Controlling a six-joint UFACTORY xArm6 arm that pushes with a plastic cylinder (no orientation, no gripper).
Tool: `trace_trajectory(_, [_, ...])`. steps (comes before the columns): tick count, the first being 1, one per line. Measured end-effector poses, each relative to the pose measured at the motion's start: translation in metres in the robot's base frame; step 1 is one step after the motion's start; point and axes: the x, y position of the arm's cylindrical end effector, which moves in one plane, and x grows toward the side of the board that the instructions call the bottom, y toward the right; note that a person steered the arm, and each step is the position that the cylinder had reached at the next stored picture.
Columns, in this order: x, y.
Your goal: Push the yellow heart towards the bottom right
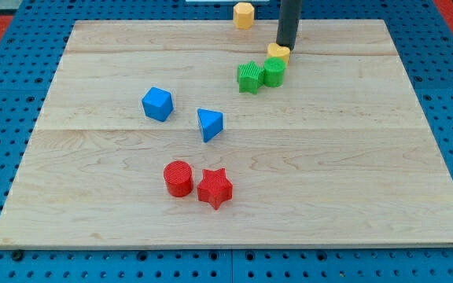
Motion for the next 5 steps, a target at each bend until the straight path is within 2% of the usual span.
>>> trace_trajectory(1, [-0.025,-0.046])
trace_trajectory(2, [-0.023,-0.069])
trace_trajectory(4, [0.014,-0.035])
trace_trajectory(5, [0.029,-0.061])
